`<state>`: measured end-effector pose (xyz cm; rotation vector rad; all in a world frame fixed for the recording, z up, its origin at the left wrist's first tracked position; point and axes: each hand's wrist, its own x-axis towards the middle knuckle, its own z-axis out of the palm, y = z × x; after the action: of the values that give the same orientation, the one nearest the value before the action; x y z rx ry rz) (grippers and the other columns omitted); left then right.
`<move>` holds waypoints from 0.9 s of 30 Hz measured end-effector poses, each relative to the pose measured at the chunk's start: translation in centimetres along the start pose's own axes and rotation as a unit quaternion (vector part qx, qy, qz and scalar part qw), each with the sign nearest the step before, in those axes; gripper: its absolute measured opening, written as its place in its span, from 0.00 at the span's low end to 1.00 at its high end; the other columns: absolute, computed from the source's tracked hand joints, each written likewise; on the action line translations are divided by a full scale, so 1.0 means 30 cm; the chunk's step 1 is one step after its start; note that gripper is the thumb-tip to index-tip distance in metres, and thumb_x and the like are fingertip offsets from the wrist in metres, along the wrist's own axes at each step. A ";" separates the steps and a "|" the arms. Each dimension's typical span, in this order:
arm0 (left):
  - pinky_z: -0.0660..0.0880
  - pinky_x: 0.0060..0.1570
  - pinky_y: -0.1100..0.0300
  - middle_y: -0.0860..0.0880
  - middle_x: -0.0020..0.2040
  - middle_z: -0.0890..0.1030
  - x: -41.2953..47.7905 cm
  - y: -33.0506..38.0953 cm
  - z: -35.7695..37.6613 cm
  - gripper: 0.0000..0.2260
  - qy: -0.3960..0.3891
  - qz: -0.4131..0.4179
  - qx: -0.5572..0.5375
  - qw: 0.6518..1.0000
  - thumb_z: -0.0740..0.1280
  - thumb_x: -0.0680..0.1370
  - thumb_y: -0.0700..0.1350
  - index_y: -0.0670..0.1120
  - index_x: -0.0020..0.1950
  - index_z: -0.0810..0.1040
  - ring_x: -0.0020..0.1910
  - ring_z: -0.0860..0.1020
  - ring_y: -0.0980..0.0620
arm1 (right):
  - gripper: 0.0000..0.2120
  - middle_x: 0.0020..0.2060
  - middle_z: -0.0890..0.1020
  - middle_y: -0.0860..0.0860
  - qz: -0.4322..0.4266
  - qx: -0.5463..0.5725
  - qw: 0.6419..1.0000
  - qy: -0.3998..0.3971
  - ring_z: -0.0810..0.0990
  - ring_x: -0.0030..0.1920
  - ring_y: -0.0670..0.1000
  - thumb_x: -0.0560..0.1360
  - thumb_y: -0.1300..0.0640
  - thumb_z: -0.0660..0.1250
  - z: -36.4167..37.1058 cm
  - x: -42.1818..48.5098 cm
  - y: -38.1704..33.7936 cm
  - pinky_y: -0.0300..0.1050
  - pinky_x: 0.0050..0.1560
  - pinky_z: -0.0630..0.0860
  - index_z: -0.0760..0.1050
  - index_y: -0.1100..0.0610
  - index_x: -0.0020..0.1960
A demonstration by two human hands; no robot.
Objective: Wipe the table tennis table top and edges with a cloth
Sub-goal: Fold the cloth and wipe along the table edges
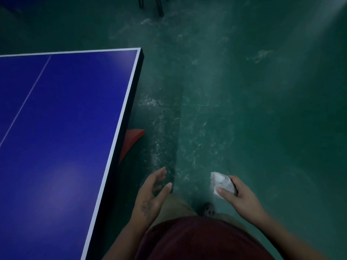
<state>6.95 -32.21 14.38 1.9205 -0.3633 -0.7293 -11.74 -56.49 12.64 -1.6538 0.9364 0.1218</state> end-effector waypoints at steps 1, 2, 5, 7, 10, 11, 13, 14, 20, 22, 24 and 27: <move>0.78 0.67 0.61 0.56 0.71 0.81 0.032 0.014 0.009 0.22 0.005 -0.003 -0.004 1.000 0.74 0.82 0.42 0.55 0.75 0.77 0.72 0.78 0.58 | 0.12 0.51 0.85 0.41 -0.002 0.001 1.000 -0.003 0.82 0.48 0.36 0.79 0.47 0.75 -0.015 0.040 -0.018 0.42 0.49 0.77 0.77 0.42 0.60; 0.78 0.67 0.60 0.56 0.71 0.81 0.068 0.026 0.019 0.22 0.008 -0.006 -0.006 1.000 0.74 0.82 0.43 0.55 0.76 0.77 0.72 0.78 0.58 | 0.11 0.51 0.85 0.41 -0.002 0.004 1.000 -0.002 0.82 0.48 0.36 0.79 0.47 0.75 -0.028 0.081 -0.039 0.43 0.49 0.77 0.77 0.41 0.59; 0.78 0.69 0.57 0.57 0.73 0.80 0.206 0.050 0.039 0.23 0.010 -0.022 -0.012 1.000 0.74 0.83 0.44 0.56 0.76 0.76 0.73 0.77 0.60 | 0.11 0.51 0.86 0.42 -0.003 0.007 1.000 -0.002 0.83 0.48 0.37 0.79 0.48 0.75 -0.055 0.211 -0.097 0.39 0.49 0.76 0.78 0.43 0.59; 0.77 0.70 0.58 0.58 0.73 0.79 0.317 0.072 0.044 0.23 0.011 -0.026 -0.024 0.999 0.74 0.83 0.44 0.57 0.76 0.76 0.73 0.77 0.61 | 0.10 0.51 0.85 0.42 -0.002 0.007 1.000 -0.006 0.82 0.48 0.36 0.80 0.48 0.74 -0.071 0.305 -0.145 0.31 0.45 0.75 0.78 0.44 0.59; 0.76 0.70 0.57 0.59 0.73 0.79 0.512 0.103 0.042 0.23 0.008 -0.029 -0.032 0.999 0.75 0.82 0.44 0.57 0.77 0.76 0.73 0.76 0.62 | 0.10 0.51 0.85 0.44 0.002 0.005 1.000 0.000 0.83 0.48 0.38 0.80 0.49 0.74 -0.105 0.467 -0.228 0.30 0.44 0.75 0.78 0.45 0.60; 0.76 0.70 0.56 0.60 0.73 0.79 0.580 0.111 0.038 0.23 0.006 -0.031 -0.032 0.999 0.75 0.82 0.44 0.58 0.76 0.76 0.73 0.76 0.62 | 0.11 0.51 0.85 0.43 0.005 -0.002 1.000 0.003 0.83 0.48 0.39 0.80 0.48 0.74 -0.117 0.522 -0.259 0.33 0.46 0.76 0.78 0.44 0.60; 0.78 0.70 0.54 0.60 0.73 0.79 0.717 0.132 0.022 0.23 0.003 -0.032 -0.026 0.999 0.75 0.82 0.45 0.58 0.76 0.77 0.72 0.76 0.62 | 0.11 0.51 0.85 0.41 0.016 -0.011 1.000 0.007 0.83 0.48 0.39 0.79 0.46 0.74 -0.141 0.627 -0.328 0.39 0.48 0.76 0.78 0.43 0.60; 0.78 0.71 0.53 0.60 0.72 0.79 0.789 0.147 0.012 0.23 0.002 -0.031 -0.022 0.999 0.75 0.82 0.45 0.57 0.75 0.77 0.72 0.77 0.62 | 0.11 0.51 0.85 0.41 0.022 -0.010 1.000 0.011 0.83 0.48 0.39 0.79 0.46 0.74 -0.154 0.677 -0.363 0.40 0.48 0.76 0.78 0.43 0.60; 0.77 0.72 0.52 0.60 0.74 0.77 1.223 0.297 -0.056 0.24 -0.055 -0.009 0.000 0.998 0.74 0.82 0.49 0.56 0.78 0.75 0.72 0.76 0.63 | 0.10 0.50 0.86 0.41 0.043 0.001 0.998 0.055 0.83 0.48 0.36 0.79 0.47 0.75 -0.201 0.981 -0.582 0.43 0.49 0.77 0.78 0.42 0.59; 0.76 0.72 0.52 0.60 0.74 0.77 1.354 0.353 -0.076 0.24 -0.068 -0.003 0.001 0.998 0.74 0.82 0.49 0.56 0.78 0.75 0.73 0.75 0.63 | 0.11 0.51 0.86 0.41 0.043 0.008 0.997 0.061 0.83 0.48 0.35 0.79 0.49 0.75 -0.215 1.084 -0.663 0.41 0.48 0.76 0.78 0.42 0.59; 0.76 0.72 0.53 0.60 0.74 0.76 1.472 0.411 -0.095 0.24 -0.070 0.003 0.005 0.998 0.74 0.82 0.49 0.56 0.78 0.75 0.73 0.75 0.63 | 0.11 0.51 0.86 0.41 0.039 0.011 0.997 0.059 0.83 0.48 0.35 0.79 0.49 0.75 -0.236 1.181 -0.748 0.39 0.48 0.76 0.78 0.42 0.59; 0.77 0.71 0.54 0.60 0.73 0.76 1.648 0.478 -0.115 0.23 -0.061 0.014 0.015 0.998 0.74 0.82 0.49 0.58 0.77 0.75 0.72 0.75 0.64 | 0.11 0.50 0.86 0.41 0.030 -0.003 0.998 0.046 0.83 0.48 0.36 0.79 0.49 0.75 -0.279 1.332 -0.857 0.40 0.48 0.77 0.78 0.42 0.59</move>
<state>48.25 -63.04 11.97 1.9001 -0.4796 -0.8294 28.03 -83.78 13.86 -1.6477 1.0567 0.0897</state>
